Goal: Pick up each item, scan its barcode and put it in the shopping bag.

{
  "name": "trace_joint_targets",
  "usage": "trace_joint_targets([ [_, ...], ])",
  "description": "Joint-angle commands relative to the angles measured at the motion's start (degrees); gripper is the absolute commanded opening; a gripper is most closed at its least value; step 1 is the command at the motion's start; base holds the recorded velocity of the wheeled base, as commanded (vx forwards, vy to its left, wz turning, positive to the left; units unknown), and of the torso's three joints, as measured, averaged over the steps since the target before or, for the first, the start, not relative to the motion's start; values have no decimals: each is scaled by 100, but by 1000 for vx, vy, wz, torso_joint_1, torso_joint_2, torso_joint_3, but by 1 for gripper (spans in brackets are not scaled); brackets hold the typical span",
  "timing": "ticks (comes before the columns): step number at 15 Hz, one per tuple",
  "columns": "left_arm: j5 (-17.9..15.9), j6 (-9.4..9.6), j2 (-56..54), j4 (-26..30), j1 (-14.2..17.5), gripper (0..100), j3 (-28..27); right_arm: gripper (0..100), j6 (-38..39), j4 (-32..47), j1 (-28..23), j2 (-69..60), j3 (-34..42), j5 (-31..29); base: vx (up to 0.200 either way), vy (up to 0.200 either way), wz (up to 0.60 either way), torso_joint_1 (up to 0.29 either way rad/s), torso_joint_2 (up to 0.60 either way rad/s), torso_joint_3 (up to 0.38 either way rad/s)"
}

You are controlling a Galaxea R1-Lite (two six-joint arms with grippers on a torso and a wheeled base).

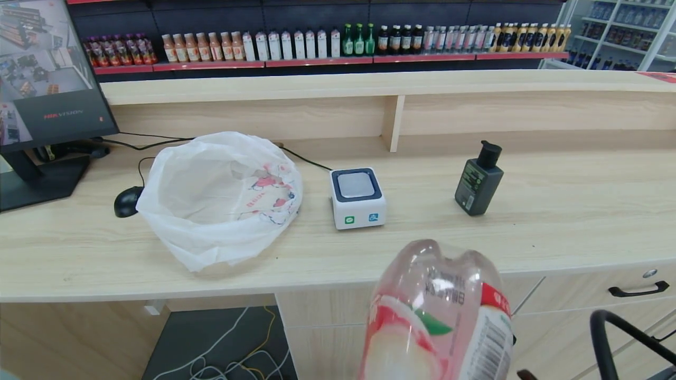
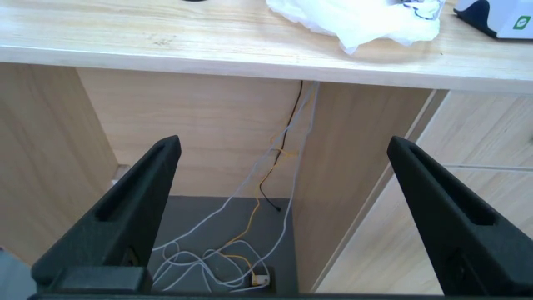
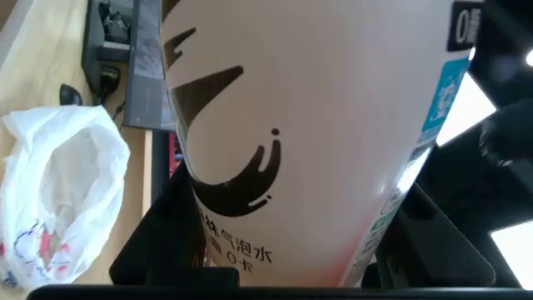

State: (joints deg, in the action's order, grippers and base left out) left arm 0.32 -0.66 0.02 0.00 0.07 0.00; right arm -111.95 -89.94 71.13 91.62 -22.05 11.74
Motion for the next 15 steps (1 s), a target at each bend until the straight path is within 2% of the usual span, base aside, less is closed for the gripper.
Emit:
trace_joint_targets([
  [1, 3, -4, -2, 0, 1, 100, 0, 0, -187, -6, 366, 110, -36, -5, 0, 0, 0, 0, 0, 0],
  [5, 3, -4, -2, 0, 1, 100, 0, 0, -161, -6, 366, 84, 43, 65, 0, 0, 0, 0, 0, 0],
  [9, 3, -4, -2, 0, 1, 100, 0, 0, 551, -6, 217, 66, 140, 39, 0, 0, 0, 0, 0, 0],
  [10, 3, -4, -2, 0, 1, 100, 0, 0, 938, -6, 217, 57, 113, -49, 0, 0, 0, 0, 0, 0],
  [12, 3, -4, -2, 0, 1, 100, 0, 0, 1228, -6, 217, 75, 34, -427, 0, 0, 0, 0, 0, 0],
  [15, 3, -4, -2, 0, 1, 100, 0, 0, 1368, -6, -3, 251, -256, -304, 0, 0, 0, 0, 0, 0],
])
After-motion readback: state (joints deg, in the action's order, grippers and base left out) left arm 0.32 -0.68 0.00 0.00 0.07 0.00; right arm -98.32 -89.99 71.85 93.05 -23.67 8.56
